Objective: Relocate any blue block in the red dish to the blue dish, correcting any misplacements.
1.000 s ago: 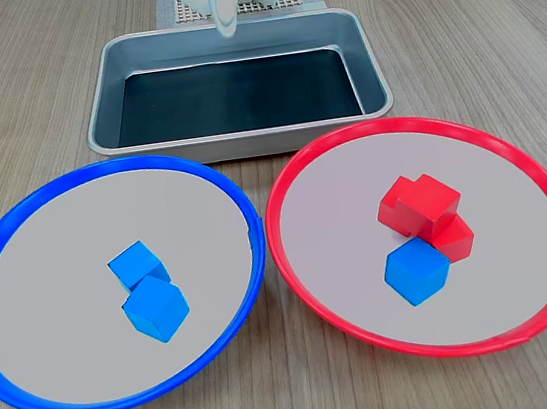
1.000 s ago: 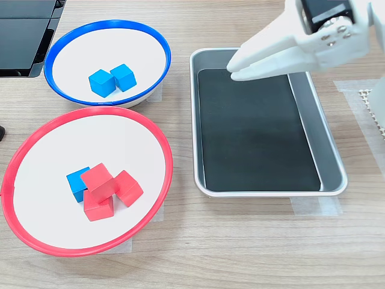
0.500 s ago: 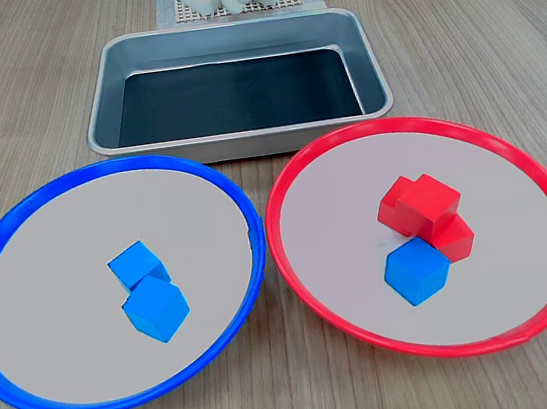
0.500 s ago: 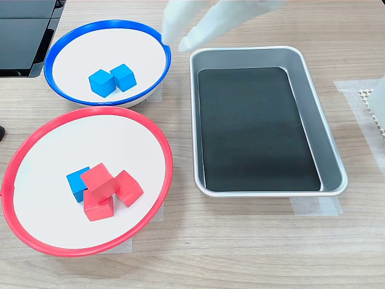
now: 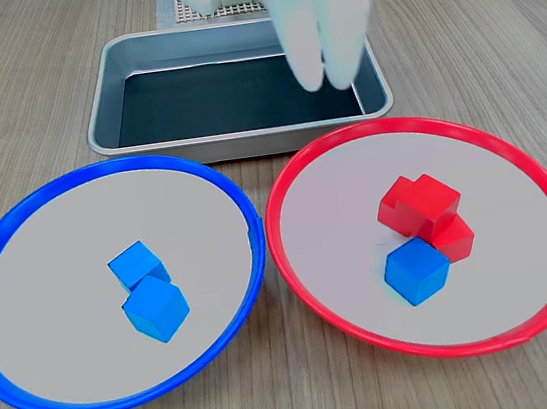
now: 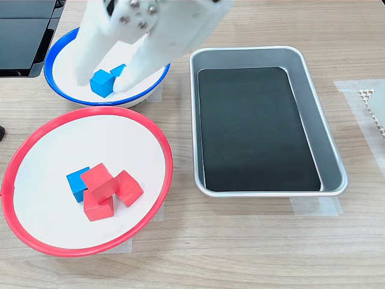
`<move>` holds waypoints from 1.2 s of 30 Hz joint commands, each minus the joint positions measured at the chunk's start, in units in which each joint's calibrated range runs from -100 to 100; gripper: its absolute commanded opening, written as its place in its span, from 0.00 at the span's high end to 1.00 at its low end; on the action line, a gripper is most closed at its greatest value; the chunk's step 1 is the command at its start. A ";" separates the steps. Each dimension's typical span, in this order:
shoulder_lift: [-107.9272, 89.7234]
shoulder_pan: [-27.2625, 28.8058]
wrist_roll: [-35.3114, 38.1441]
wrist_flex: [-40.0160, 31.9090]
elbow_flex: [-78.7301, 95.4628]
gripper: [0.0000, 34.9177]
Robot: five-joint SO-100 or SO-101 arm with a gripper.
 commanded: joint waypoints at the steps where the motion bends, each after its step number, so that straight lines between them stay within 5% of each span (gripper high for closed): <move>1: 5.33 -0.50 -0.98 -0.07 -6.22 0.73; 36: 32.20 -4.54 -2.10 1.08 -27.16 0.55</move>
